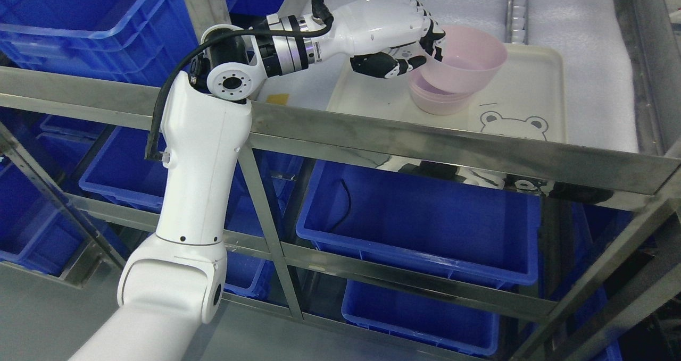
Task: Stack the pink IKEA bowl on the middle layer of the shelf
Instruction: 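Move the held bowl over the pink bowl on the cream tray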
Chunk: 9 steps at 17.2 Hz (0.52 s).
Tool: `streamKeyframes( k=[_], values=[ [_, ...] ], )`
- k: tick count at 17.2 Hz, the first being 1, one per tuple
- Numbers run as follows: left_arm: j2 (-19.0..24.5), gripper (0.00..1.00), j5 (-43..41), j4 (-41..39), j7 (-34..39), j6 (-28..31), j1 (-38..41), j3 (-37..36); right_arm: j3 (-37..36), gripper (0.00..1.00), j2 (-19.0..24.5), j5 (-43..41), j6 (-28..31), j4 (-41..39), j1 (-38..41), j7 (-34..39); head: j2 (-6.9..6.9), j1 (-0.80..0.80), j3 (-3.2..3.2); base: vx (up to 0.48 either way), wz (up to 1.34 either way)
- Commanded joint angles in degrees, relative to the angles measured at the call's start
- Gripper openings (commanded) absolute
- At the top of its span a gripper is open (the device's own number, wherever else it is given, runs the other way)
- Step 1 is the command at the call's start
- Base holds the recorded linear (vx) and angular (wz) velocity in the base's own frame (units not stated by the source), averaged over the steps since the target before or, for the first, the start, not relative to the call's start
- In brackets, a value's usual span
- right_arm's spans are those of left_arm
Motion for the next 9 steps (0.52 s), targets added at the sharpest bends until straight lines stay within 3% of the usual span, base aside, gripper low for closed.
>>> streamKeyframes(
  k=[1,9],
  values=[
    [1.0,0.02,-7.3,3.2,1.2,0.0,-1.6,4.3,0.3,1.0,-1.0,0.0,0.0,-1.0,0.0,0.0,0.0,0.0,0.0,0.025,-0.23],
    [1.0,0.02,-9.5,5.5,2.8,0.0,-1.3,2.2,0.3,1.0,-1.0,-0.1,0.0,-1.0,0.0,0.0,-0.01,0.0,0.0,0.008,-0.05]
  ],
)
